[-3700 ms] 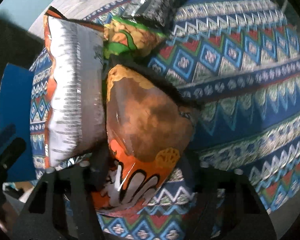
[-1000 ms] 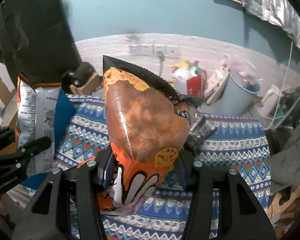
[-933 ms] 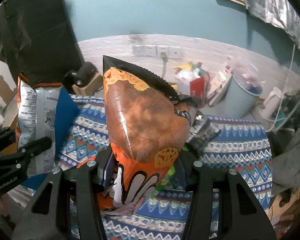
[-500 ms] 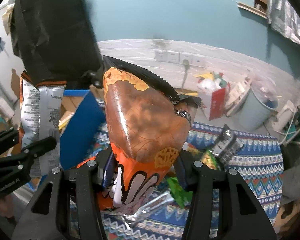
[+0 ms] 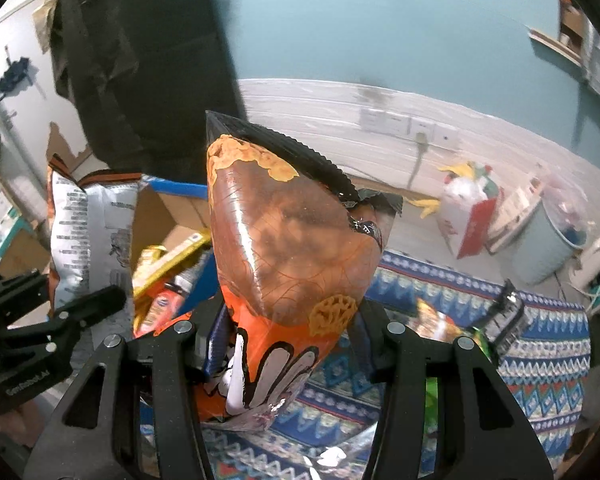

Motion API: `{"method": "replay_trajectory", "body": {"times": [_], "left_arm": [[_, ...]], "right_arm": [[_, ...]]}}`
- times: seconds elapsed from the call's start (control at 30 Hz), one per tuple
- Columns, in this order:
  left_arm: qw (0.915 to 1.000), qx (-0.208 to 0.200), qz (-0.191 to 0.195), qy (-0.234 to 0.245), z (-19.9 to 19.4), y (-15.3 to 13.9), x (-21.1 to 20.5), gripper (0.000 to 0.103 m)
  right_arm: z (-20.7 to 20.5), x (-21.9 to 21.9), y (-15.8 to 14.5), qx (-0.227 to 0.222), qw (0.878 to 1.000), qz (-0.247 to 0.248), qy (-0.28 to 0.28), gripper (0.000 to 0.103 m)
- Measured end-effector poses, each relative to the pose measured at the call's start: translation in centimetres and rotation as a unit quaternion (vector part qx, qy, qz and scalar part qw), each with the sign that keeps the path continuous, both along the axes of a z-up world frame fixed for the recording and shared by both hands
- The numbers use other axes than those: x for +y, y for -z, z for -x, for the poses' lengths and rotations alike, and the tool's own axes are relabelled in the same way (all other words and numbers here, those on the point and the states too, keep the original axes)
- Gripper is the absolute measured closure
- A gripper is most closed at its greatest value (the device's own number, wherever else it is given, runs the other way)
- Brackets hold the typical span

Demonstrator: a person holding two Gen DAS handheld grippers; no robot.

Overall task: Organize snacks
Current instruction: 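Lift both bags and carry them over the cardboard box with both tools, then open both tools to drop the two chip bags into the box, then move both tools back to the snack pile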

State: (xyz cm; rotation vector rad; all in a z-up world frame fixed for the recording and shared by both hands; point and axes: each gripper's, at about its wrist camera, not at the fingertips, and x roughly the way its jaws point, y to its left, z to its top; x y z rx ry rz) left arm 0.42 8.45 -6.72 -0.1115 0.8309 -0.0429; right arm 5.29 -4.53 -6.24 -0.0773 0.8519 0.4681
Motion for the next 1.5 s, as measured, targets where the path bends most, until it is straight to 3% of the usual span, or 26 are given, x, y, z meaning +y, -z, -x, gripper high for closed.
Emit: {"method": "replay_trajectory", "body": {"times": [0.13,0.37,0.83,0.9,1.1,1.33,1.5], "left_arm": [[0.9998,-0.001,0.016,-0.013,0.5,0.0,2.0,0.068],[0.9992,-0.004,0.001,-0.041,0.8,0.0,4.9,0.068],[0.9949,0.041,-0.01,-0.092,0.8,2.3,9.9,0.067],[0.9937,0.05,-0.017,-0.099,0.7,2.7,10.3,0.058],[0.9902,0.062,-0.038,-0.119,0.8,2.9,10.8,0.045],[0.9908,0.046,-0.026,-0.125,1.0,2.1,11.0,0.043],[0.9916,0.041,-0.018,-0.121,0.7,2.0,10.9,0.041]], "right_arm": [[-0.3,2.2,0.0,0.0,1.0,-0.002,-0.014,0.053],[-0.8,5.8,0.5,0.008,0.999,-0.006,-0.042,0.053],[-1.4,12.0,2.1,0.029,0.995,0.001,-0.099,0.053],[-1.6,12.6,2.5,0.033,0.994,0.004,-0.105,0.053],[-1.7,13.5,3.3,0.046,0.992,0.013,-0.114,0.053],[-2.2,13.8,4.0,0.063,0.991,0.019,-0.117,0.049],[-1.9,13.4,3.7,0.06,0.992,0.016,-0.111,0.036]]}}
